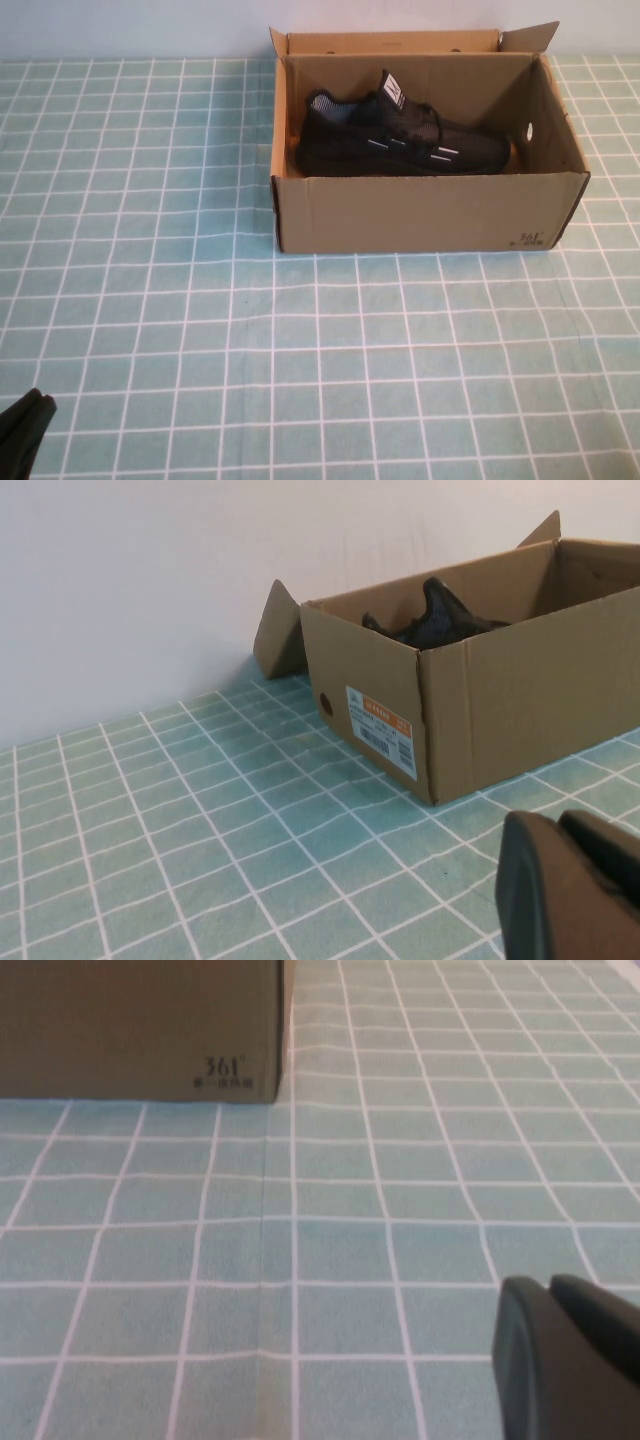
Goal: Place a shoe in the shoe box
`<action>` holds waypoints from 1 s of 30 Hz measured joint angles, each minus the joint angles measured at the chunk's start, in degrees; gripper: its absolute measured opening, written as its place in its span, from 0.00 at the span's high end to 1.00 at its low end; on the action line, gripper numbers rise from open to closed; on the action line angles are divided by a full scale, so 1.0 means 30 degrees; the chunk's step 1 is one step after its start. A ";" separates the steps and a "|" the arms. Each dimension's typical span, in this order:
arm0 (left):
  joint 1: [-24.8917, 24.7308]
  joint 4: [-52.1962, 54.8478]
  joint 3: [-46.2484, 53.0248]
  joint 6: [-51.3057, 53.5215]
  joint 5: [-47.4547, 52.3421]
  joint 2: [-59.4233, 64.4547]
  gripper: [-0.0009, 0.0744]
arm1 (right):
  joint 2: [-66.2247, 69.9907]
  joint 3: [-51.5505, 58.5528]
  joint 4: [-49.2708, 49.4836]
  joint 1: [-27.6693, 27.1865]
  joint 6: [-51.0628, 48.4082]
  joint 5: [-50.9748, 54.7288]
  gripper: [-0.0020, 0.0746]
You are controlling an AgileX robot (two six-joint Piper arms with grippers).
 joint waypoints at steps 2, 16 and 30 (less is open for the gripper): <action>0.0000 0.0000 0.0000 0.0000 0.0000 0.0000 0.99 | 0.0000 0.0021 0.0000 0.0000 0.0000 0.0254 0.98; 0.0000 0.0000 0.0000 0.0000 0.0000 0.0000 0.99 | 0.0000 0.0021 0.0000 0.0000 0.0000 0.0367 0.98; 0.0000 0.0355 0.0000 0.0000 0.0000 0.0000 0.99 | 0.0000 0.0021 0.0000 0.0000 0.0000 0.0451 0.98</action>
